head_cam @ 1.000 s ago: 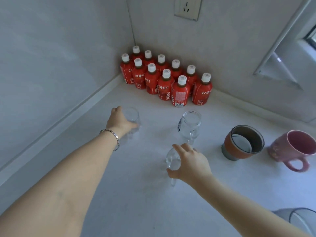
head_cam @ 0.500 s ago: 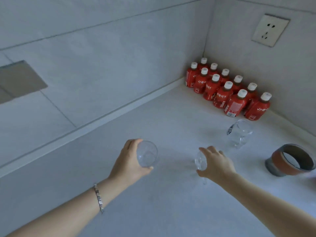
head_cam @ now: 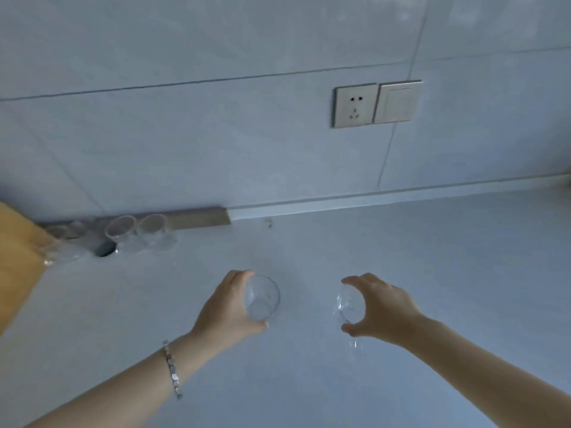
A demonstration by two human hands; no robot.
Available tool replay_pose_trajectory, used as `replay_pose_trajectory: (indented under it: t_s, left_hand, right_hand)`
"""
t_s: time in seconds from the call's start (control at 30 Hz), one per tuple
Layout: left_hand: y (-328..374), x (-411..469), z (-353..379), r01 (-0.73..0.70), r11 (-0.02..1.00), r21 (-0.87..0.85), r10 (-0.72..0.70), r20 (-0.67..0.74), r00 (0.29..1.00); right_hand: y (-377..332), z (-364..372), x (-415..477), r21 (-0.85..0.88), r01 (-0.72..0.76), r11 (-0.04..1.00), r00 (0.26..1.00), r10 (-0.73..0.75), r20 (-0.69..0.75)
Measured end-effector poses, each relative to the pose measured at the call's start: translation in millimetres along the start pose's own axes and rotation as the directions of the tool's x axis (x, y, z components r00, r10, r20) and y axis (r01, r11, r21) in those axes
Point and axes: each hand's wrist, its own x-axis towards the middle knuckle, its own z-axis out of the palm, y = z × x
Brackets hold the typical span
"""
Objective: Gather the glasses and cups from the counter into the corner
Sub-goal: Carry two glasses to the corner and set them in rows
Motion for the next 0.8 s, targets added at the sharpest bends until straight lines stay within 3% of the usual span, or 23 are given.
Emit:
replay_pose_trajectory:
  t_s: [0.17,0.3,0.43,0.57,0.8]
  left_hand:
    - [-94.8,-34.1,-74.5,0.108,0.992,0.067,-0.106,-0.021,0.994]
    - [-143.9,-48.7,-105.4,0.215,0.976,-0.035,-0.216,-0.041,0.976]
    - [-172.9,-50.5,-119.2,0.301,0.937,-0.177,-0.319,-0.083,0.944]
    - [-197.8,-41.5,-128.4,0.351,0.916,-0.193,-0.382,-0.155,0.911]
    - [-236.5,-12.5,-130.8,0.451,0.855,-0.254,-0.505,-0.211,0.837]
  right_hand:
    - [-121.6,30.2,24.9,-0.003,0.074,0.997,0.997,-0.074,0.035]
    - [-185.3,48.1,48.3,-0.014,0.122,0.992,0.991,-0.121,0.05]
    - [-223.4,58.1,91.8,-0.01,0.115,0.993,0.99,-0.114,0.079]
    - [-255.4,59.5,159.7,-0.008,0.125,0.992,0.988,-0.124,0.087]
    - [-306.3,57.6,281.1,-0.033,0.167,0.985,0.986,-0.168,-0.022]
